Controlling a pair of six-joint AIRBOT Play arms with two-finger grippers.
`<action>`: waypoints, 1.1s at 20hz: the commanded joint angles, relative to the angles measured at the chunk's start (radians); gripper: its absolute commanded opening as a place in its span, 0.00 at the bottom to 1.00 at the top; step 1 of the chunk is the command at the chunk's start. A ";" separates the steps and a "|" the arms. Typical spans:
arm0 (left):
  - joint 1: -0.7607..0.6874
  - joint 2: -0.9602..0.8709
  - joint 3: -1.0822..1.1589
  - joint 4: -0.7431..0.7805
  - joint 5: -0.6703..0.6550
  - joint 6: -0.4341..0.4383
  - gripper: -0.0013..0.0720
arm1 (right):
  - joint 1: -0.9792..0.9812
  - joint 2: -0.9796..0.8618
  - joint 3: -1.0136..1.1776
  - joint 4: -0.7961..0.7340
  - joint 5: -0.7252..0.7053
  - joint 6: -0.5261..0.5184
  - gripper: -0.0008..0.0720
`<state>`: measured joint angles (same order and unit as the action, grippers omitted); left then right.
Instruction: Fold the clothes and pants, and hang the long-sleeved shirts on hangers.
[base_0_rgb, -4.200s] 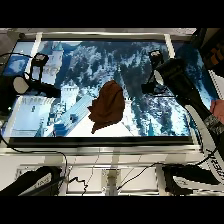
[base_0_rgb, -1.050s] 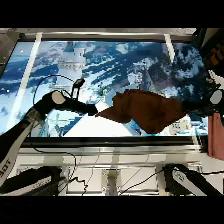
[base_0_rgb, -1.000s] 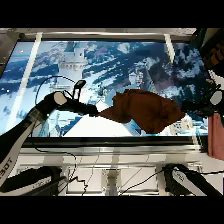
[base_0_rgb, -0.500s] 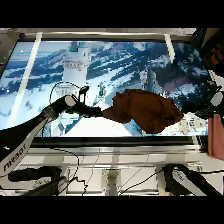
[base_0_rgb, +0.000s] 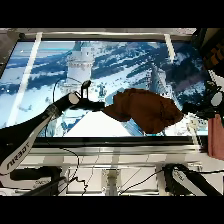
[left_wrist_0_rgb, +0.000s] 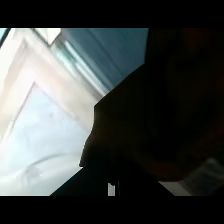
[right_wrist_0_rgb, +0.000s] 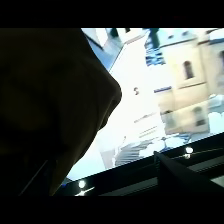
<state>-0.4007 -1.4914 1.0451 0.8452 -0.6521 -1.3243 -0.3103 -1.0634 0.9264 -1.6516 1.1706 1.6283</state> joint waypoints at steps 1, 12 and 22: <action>0.008 0.052 0.148 0.114 -0.014 0.057 0.04 | 0.000 0.001 0.000 0.015 0.019 -0.010 0.60; 0.032 0.443 0.230 0.853 -0.157 -0.180 0.04 | 0.068 0.023 -0.031 0.586 0.098 -0.345 0.13; 0.061 0.393 0.145 0.856 -0.272 -0.180 0.04 | 0.469 0.021 -0.354 0.602 -0.187 -0.034 0.64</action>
<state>-0.3431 -1.0870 1.2091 1.6939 -0.9092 -1.5013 0.0711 -1.0420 0.6525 -1.0672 1.1725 1.4208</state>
